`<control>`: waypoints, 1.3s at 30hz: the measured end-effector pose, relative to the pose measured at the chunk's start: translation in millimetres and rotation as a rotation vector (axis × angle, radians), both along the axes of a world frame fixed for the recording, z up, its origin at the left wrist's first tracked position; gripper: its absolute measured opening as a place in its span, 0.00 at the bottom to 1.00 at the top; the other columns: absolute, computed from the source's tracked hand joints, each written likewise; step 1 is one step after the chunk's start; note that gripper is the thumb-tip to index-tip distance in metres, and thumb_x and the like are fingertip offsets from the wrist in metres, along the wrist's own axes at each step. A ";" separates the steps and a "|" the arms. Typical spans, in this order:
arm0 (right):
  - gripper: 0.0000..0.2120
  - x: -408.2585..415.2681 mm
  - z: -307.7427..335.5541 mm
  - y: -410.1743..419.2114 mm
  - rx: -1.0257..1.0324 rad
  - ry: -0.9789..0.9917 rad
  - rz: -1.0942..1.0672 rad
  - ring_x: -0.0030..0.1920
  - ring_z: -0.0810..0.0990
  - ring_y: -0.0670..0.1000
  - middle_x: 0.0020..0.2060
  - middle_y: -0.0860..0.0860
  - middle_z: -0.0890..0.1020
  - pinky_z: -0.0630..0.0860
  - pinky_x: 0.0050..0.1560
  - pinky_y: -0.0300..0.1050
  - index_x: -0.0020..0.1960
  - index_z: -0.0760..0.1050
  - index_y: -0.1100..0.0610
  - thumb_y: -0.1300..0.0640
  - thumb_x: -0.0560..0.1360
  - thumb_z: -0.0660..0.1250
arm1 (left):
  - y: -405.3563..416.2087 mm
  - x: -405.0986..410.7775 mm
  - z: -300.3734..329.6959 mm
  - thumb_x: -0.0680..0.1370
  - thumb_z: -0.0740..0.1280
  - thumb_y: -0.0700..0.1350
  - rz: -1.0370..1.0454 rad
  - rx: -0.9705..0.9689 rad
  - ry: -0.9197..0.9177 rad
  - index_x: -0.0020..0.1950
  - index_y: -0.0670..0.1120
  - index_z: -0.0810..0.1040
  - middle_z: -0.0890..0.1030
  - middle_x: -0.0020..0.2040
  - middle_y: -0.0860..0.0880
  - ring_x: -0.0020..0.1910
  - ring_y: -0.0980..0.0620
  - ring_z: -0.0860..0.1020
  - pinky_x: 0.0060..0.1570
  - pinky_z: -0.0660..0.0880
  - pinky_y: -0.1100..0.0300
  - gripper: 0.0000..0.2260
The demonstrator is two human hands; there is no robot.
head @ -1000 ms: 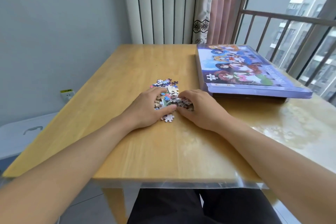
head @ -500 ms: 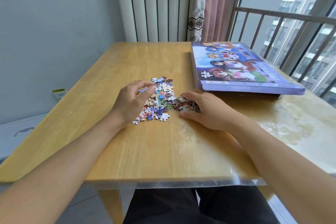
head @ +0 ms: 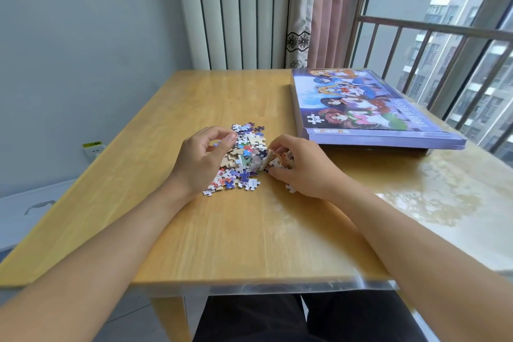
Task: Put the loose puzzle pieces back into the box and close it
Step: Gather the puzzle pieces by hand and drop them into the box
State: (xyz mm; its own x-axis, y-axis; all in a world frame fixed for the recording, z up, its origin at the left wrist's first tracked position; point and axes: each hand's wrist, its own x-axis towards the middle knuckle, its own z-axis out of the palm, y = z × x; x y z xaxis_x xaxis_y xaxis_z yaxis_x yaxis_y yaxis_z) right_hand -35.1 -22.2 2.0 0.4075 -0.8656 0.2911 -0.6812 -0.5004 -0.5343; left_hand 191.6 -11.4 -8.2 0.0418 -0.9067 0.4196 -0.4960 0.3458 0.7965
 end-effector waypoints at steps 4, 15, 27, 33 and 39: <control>0.14 1.1 1.5 -2.3 0.002 -0.045 -0.052 0.42 0.76 0.47 0.46 0.49 0.81 0.69 0.37 0.37 0.56 0.79 0.53 0.62 0.71 0.71 | 0.3 -0.4 1.4 0.82 0.65 0.50 -0.005 0.002 0.002 0.56 0.49 0.83 0.83 0.51 0.57 0.38 0.69 0.76 0.38 0.67 0.74 0.09; 0.09 18.3 25.5 0.5 0.109 -0.531 -0.159 0.43 0.84 0.50 0.43 0.51 0.84 0.82 0.44 0.43 0.51 0.81 0.52 0.62 0.73 0.76 | 0.4 -2.3 0.8 0.77 0.69 0.52 -0.021 -0.062 -0.066 0.50 0.51 0.83 0.82 0.51 0.57 0.54 0.58 0.80 0.50 0.76 0.61 0.07; 0.07 42.0 58.6 -8.5 1.124 -1.787 -0.197 0.53 0.79 0.59 0.63 0.66 0.77 0.81 0.50 0.48 0.56 0.71 0.70 0.65 0.81 0.61 | -2.7 -10.0 10.7 0.78 0.72 0.45 -0.061 -0.100 -0.137 0.53 0.52 0.82 0.82 0.51 0.59 0.54 0.64 0.79 0.51 0.74 0.67 0.05; 0.14 21.5 77.9 0.2 1.107 -1.846 -0.142 0.56 0.79 0.62 0.62 0.67 0.76 0.77 0.61 0.54 0.58 0.70 0.71 0.58 0.83 0.59 | -19.6 -41.7 31.0 0.74 0.76 0.43 -0.167 -0.053 -0.261 0.56 0.55 0.79 0.81 0.53 0.58 0.55 0.66 0.77 0.51 0.73 0.68 0.14; 0.18 -18.5 92.0 -3.2 1.007 -1.800 -0.167 0.46 0.79 0.62 0.57 0.66 0.79 0.78 0.46 0.55 0.60 0.70 0.72 0.55 0.83 0.58 | -44.1 -95.1 31.6 0.67 0.80 0.49 -0.248 -0.028 -0.435 0.64 0.48 0.77 0.80 0.58 0.50 0.56 0.53 0.77 0.50 0.72 0.67 0.27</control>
State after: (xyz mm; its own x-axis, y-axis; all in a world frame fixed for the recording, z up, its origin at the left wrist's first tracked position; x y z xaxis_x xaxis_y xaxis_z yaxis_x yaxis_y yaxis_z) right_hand -53.6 -25.4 93.9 0.1888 -0.9325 -0.3079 0.8040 0.3268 -0.4967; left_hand 96.5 -55.5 23.4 -0.3575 -0.8554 0.3749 -0.6801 0.5135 0.5232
